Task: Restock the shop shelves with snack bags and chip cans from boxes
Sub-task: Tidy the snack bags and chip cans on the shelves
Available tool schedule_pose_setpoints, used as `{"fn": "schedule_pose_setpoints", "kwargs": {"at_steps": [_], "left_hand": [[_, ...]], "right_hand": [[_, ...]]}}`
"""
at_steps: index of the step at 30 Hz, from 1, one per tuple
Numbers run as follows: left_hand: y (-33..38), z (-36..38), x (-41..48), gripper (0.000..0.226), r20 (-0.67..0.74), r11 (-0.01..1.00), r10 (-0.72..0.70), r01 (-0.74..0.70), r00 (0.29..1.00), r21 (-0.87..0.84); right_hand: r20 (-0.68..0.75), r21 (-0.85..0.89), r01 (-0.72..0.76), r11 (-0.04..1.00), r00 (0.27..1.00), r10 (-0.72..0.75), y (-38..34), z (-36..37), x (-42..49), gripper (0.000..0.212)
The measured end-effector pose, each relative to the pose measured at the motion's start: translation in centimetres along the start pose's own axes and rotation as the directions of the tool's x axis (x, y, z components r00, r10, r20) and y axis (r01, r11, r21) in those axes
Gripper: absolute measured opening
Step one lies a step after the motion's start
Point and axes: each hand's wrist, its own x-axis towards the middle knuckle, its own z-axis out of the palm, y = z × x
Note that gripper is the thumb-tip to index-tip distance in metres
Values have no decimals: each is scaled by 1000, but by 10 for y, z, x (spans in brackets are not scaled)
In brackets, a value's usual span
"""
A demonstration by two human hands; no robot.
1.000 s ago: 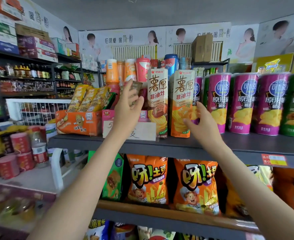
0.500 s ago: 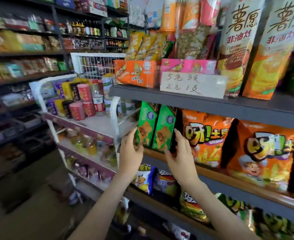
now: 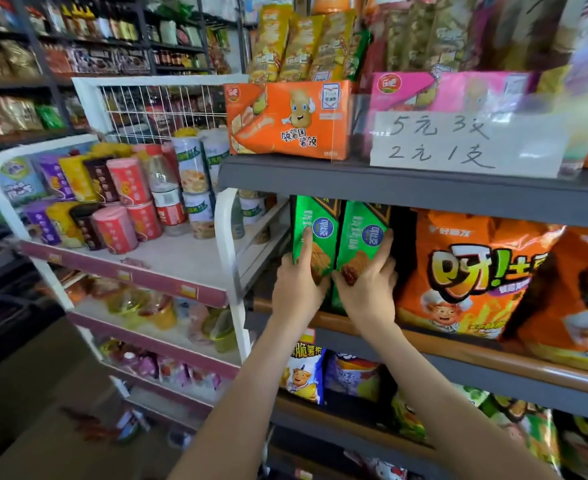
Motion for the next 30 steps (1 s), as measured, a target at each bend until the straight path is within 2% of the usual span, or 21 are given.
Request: {"fn": "schedule_pose_setpoints", "kwargs": {"at_steps": [10, 14, 23, 25, 27, 30], "left_hand": [[-13, -5, 8, 104, 27, 1000, 2, -1, 1000, -31], [-12, -6, 8, 105, 38, 1000, -1, 2, 999, -29], [-7, -4, 4, 102, 30, 999, 14, -13, 999, -39], [-1, -2, -2, 98, -37, 999, 28, -29, 999, -40], [11, -1, -12, 87, -169, 993, 66, -81, 983, -81], [39, 5, -36, 69, -371, 947, 186, -267, 910, -181]], "right_hand": [[-27, 51, -19, 999, 999, 21, 8, -6, -2, 108], [-14, 59, -55, 997, 998, 56, 6, -6, -1, 103], [-9, 71, -31, 997, 999, 31, 9, -3, -4, 102], [-25, 57, 35, 998, 999, -34, 6, -10, -10, 99], [-51, 68, 129, 989, 991, -126, 4, -24, -22, 89], [-158, 46, 347, 937, 929, -336, 13, -59, -39, 64]]}}
